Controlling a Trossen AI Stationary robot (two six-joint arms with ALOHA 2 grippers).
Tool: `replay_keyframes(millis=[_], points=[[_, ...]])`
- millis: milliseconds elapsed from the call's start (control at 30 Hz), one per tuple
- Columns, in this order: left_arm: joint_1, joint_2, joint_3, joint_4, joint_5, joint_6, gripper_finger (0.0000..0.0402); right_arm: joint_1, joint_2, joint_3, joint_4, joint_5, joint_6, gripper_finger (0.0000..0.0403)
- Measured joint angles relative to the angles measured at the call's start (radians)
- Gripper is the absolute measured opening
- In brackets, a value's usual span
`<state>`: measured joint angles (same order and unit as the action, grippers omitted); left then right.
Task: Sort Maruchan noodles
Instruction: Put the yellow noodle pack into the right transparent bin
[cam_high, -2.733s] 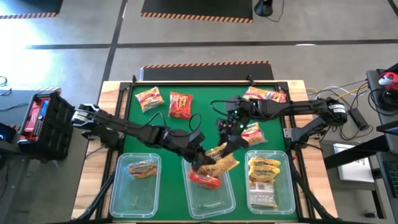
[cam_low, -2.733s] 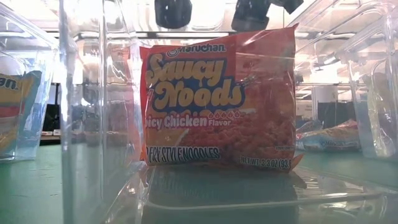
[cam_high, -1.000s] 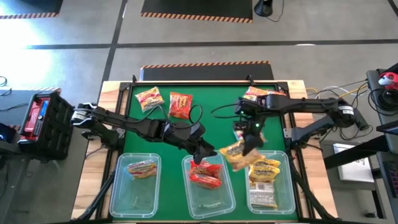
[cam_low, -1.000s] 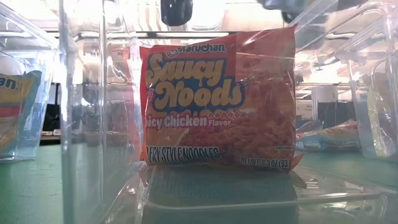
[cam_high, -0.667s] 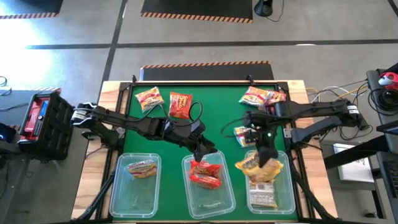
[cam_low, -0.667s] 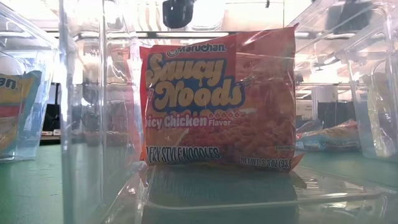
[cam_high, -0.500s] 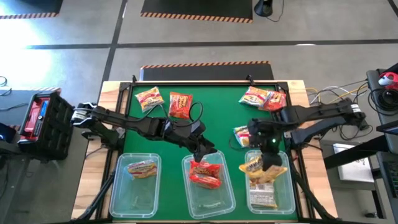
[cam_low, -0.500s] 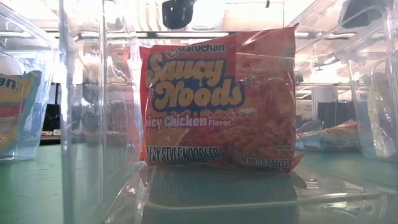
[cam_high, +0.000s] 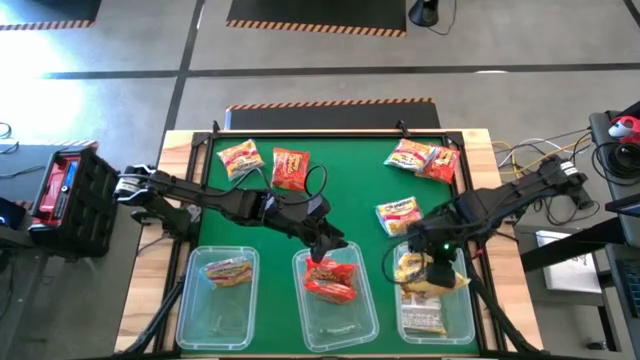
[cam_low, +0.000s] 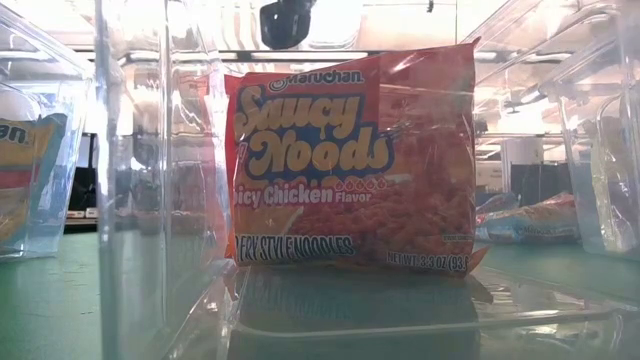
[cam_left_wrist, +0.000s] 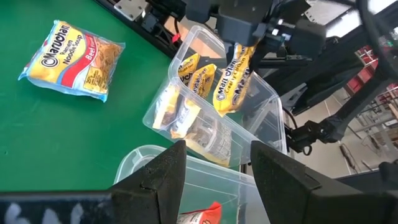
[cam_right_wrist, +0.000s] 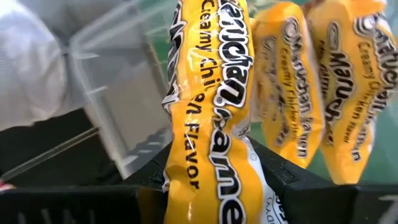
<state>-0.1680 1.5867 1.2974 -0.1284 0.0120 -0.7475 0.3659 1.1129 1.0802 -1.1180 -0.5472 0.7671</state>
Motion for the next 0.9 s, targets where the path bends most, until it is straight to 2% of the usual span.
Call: replay_keyframes(millis=[333, 567, 733, 900], points=[[0.002, 0.0, 0.0, -0.008, 0.0, 0.006, 0.0163, 0.115, -0.026, -0.044, 0.018, 0.129, -0.019, 0.0116], [-0.001, 0.0, 0.0, -0.024, 0.0, -0.008, 0.0163, 0.211, -0.126, -0.118, 0.166, 0.314, 0.005, 0.0116], [-0.001, 0.0, 0.0, -0.023, 0.0, -0.023, 0.0163, 0.246, -0.18, -0.19, 0.307, 0.391, 0.063, 0.0116], [-0.001, 0.001, 0.0, -0.023, 0.0, -0.028, 0.0163, 0.278, -0.196, -0.275, 0.388, 0.399, 0.113, 0.0116]])
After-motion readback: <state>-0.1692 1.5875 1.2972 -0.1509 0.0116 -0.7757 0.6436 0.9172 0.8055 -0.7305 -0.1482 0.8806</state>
